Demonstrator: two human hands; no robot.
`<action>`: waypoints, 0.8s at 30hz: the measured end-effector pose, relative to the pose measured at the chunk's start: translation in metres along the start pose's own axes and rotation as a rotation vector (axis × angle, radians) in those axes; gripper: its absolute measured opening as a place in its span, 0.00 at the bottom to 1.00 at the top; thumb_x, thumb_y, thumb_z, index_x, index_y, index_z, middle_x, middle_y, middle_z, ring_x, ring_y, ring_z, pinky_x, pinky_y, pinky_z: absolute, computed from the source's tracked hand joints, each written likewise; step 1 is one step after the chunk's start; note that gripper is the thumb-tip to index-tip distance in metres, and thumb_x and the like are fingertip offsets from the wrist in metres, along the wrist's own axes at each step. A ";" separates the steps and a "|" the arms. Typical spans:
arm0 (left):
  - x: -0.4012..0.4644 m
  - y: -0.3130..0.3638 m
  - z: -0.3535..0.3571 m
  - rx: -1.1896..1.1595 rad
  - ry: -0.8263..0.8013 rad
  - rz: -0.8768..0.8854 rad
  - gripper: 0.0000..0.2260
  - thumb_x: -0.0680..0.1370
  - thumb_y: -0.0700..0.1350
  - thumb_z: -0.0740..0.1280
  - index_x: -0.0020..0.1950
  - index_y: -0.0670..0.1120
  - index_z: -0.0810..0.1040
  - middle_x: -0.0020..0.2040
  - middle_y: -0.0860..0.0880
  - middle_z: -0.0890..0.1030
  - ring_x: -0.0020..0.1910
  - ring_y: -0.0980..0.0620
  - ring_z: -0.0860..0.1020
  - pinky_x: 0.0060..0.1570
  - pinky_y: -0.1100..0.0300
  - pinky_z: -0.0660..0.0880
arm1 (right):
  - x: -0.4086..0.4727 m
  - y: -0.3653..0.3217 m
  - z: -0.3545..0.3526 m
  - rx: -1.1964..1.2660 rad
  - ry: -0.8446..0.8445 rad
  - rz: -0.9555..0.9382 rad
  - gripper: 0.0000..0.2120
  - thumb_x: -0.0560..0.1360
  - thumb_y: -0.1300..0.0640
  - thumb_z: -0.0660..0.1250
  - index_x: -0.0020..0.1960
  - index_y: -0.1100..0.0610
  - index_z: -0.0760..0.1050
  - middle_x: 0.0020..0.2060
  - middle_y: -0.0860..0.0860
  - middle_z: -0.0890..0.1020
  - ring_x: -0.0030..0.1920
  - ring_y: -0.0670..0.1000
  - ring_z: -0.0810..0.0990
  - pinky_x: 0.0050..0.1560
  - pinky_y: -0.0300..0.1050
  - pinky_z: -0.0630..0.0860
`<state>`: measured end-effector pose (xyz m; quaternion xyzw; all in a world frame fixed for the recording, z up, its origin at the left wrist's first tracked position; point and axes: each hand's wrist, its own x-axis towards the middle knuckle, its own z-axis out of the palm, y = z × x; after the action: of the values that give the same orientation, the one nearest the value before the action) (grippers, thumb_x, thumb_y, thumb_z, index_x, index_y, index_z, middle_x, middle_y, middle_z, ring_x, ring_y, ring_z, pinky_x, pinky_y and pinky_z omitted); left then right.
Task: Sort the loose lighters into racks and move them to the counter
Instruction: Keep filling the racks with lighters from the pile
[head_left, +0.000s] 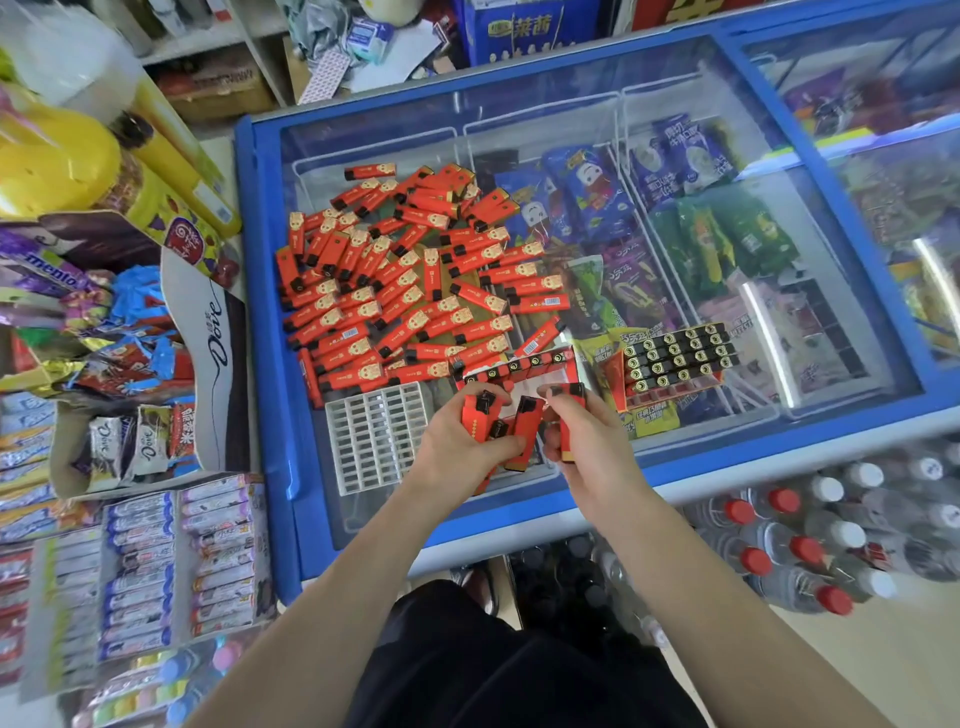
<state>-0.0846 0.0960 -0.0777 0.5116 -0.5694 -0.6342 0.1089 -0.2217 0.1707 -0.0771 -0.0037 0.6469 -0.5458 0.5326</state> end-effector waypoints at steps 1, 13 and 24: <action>0.000 -0.002 0.000 0.036 0.009 0.023 0.18 0.72 0.37 0.78 0.55 0.55 0.79 0.39 0.51 0.85 0.32 0.52 0.83 0.36 0.58 0.78 | 0.000 -0.002 -0.003 0.003 -0.038 0.024 0.05 0.81 0.58 0.68 0.49 0.60 0.75 0.33 0.54 0.72 0.29 0.50 0.69 0.32 0.44 0.65; 0.005 -0.007 -0.003 0.092 0.140 0.060 0.15 0.76 0.42 0.76 0.58 0.56 0.76 0.39 0.50 0.83 0.26 0.56 0.78 0.29 0.63 0.75 | 0.010 -0.013 -0.009 -0.093 -0.178 0.014 0.05 0.81 0.59 0.67 0.48 0.60 0.76 0.35 0.54 0.81 0.24 0.47 0.63 0.25 0.41 0.57; 0.040 -0.005 -0.004 0.123 0.357 -0.068 0.30 0.77 0.50 0.75 0.76 0.54 0.67 0.37 0.50 0.82 0.20 0.59 0.72 0.24 0.65 0.70 | 0.046 -0.010 0.003 -0.205 -0.042 -0.057 0.02 0.81 0.58 0.67 0.50 0.56 0.77 0.38 0.54 0.85 0.25 0.49 0.63 0.23 0.40 0.61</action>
<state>-0.0977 0.0661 -0.1024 0.6405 -0.5612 -0.5006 0.1552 -0.2452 0.1374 -0.1012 -0.0879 0.6877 -0.4916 0.5270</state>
